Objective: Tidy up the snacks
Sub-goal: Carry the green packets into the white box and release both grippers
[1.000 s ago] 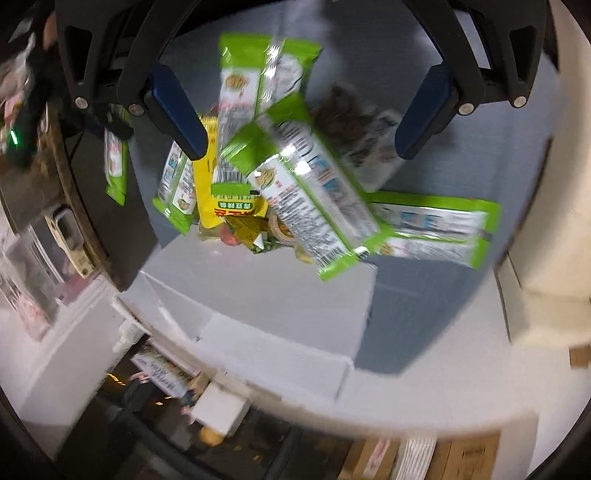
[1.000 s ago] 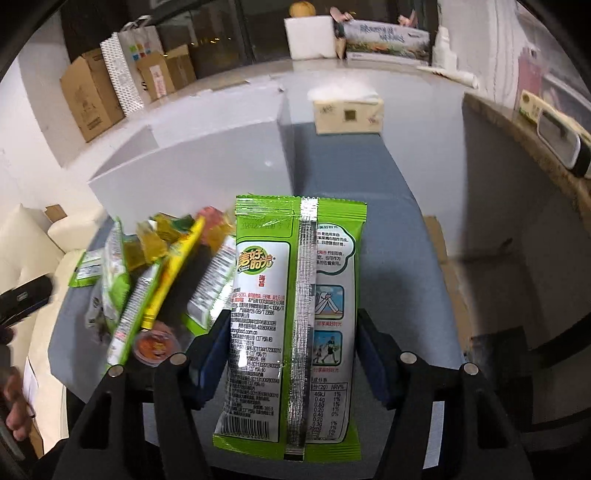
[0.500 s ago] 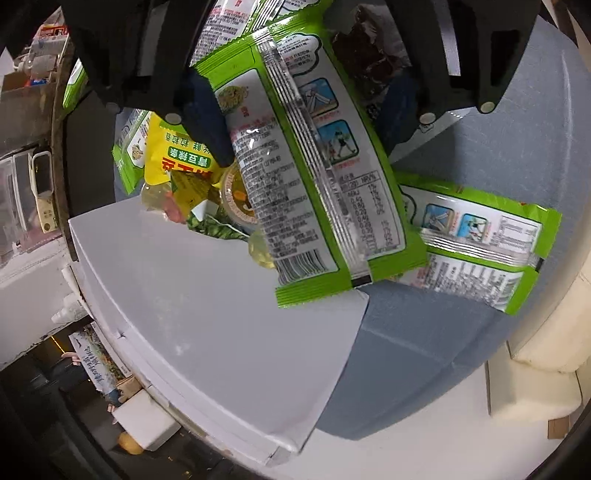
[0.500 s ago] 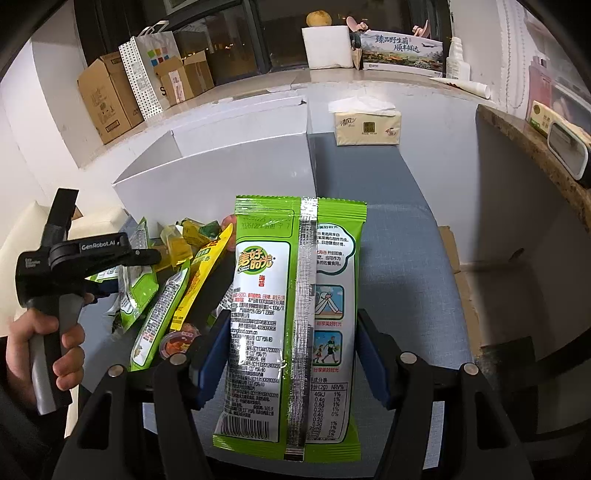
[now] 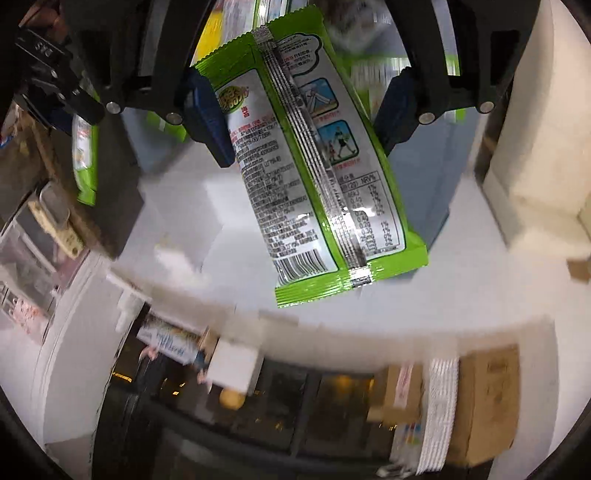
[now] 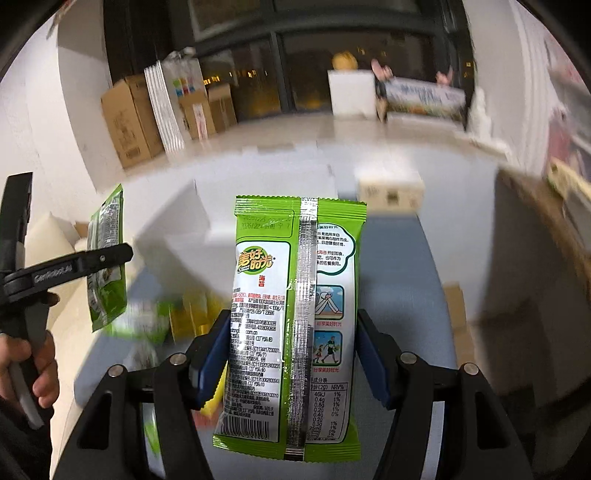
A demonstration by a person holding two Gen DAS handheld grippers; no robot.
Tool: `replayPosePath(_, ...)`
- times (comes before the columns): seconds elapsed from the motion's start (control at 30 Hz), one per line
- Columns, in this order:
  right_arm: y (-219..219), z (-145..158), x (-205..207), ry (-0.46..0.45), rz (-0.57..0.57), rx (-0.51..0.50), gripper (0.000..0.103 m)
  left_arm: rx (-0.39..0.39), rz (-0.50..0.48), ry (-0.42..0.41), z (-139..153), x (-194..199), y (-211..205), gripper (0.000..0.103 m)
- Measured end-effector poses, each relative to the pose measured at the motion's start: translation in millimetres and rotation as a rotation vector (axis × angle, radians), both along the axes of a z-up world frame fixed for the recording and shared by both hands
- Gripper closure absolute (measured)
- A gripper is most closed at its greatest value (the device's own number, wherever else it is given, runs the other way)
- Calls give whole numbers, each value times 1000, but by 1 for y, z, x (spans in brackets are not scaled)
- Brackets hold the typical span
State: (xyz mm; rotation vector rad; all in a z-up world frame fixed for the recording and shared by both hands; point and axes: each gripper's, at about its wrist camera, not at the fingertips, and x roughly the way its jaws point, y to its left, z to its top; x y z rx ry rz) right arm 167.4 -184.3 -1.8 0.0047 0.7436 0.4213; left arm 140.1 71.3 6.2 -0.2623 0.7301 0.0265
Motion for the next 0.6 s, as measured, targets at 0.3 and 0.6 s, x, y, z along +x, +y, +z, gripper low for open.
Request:
replayPosePath(0.3, 60, 17, 141, 76, 23, 36, 34, 95, -94, 50, 20, 126, -4, 25)
replayPosePath(0.6, 54, 0, 170, 111, -41, 76, 0, 109, -106, 123, -14, 154, 9, 0)
